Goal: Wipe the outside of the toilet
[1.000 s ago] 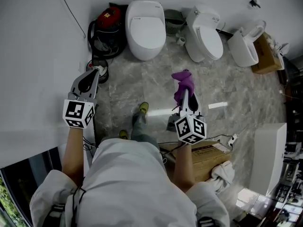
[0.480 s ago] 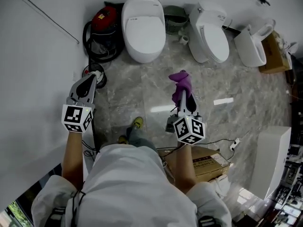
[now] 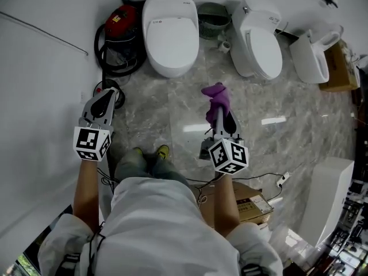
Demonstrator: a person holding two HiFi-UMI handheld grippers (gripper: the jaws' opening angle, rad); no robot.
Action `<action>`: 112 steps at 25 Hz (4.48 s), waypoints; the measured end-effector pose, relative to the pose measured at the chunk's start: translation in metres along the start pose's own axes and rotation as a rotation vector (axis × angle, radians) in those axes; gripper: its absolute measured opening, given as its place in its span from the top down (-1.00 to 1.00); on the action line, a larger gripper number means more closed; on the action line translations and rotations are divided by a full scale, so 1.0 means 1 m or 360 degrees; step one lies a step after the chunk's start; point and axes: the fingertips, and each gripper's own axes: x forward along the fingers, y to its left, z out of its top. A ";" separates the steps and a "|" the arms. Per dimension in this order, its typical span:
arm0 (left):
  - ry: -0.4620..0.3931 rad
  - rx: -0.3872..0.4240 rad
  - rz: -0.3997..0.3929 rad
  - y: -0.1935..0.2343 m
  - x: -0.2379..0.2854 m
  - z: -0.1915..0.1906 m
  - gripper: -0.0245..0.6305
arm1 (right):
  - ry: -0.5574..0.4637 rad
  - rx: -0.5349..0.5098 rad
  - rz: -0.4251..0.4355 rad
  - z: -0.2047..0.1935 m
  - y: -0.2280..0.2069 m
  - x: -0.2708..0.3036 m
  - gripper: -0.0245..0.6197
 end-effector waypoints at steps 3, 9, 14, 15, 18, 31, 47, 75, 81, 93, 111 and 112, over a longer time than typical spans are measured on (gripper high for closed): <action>0.0004 0.0000 -0.0018 0.003 0.021 0.000 0.88 | 0.0015 0.0002 -0.0002 0.000 -0.006 0.015 0.75; -0.0020 -0.0005 -0.0060 0.015 0.058 -0.004 0.88 | 0.0022 -0.0010 -0.0006 -0.005 -0.010 0.047 0.75; -0.0022 -0.0031 -0.0096 0.035 0.091 -0.017 0.88 | 0.0022 -0.0027 -0.0049 -0.016 -0.006 0.082 0.75; -0.0019 -0.0032 -0.0105 0.040 0.098 -0.019 0.88 | 0.0018 -0.0023 -0.0054 -0.017 -0.004 0.090 0.75; -0.0009 -0.0042 -0.0129 0.057 0.121 -0.025 0.88 | 0.0018 -0.0009 -0.0053 -0.022 0.004 0.117 0.75; -0.0011 -0.0083 -0.0155 0.105 0.205 -0.085 0.88 | 0.0013 -0.0004 -0.0069 -0.082 0.006 0.212 0.75; -0.0016 -0.0114 -0.0138 0.098 0.261 -0.204 0.88 | -0.0075 0.0037 0.0004 -0.174 -0.025 0.270 0.75; -0.0168 -0.0038 -0.0110 0.090 0.327 -0.398 0.88 | -0.0214 0.0059 0.0082 -0.369 -0.092 0.324 0.75; -0.0194 -0.0012 -0.0090 0.073 0.330 -0.433 0.88 | -0.0209 0.0081 0.0113 -0.414 -0.115 0.317 0.75; -0.0219 0.0022 -0.0070 0.059 0.347 -0.485 0.88 | -0.0238 0.0043 0.0224 -0.467 -0.134 0.337 0.75; -0.0208 -0.0019 -0.0035 0.072 0.387 -0.556 0.88 | -0.0212 -0.0095 0.0650 -0.529 -0.087 0.398 0.75; -0.0201 -0.0016 -0.0037 0.072 0.388 -0.560 0.88 | -0.0198 -0.0093 0.0697 -0.531 -0.079 0.400 0.75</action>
